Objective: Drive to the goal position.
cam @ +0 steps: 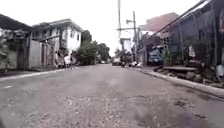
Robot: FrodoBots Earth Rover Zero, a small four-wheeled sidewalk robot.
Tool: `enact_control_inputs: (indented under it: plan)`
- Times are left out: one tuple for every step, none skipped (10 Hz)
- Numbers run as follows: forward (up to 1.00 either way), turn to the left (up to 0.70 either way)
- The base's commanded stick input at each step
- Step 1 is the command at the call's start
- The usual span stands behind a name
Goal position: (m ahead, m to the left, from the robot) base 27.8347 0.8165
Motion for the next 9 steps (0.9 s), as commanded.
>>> enact_control_inputs:
  plan:
    - [1.00,0.00]
    - [1.00,0.13]
    - [1.00,0.27]
    - [1.00,0.02]
    - [1.00,0.00]
    - [1.00,0.00]
    - [1.00,0.00]
    - [1.00,0.00]
    - [1.00,0.00]
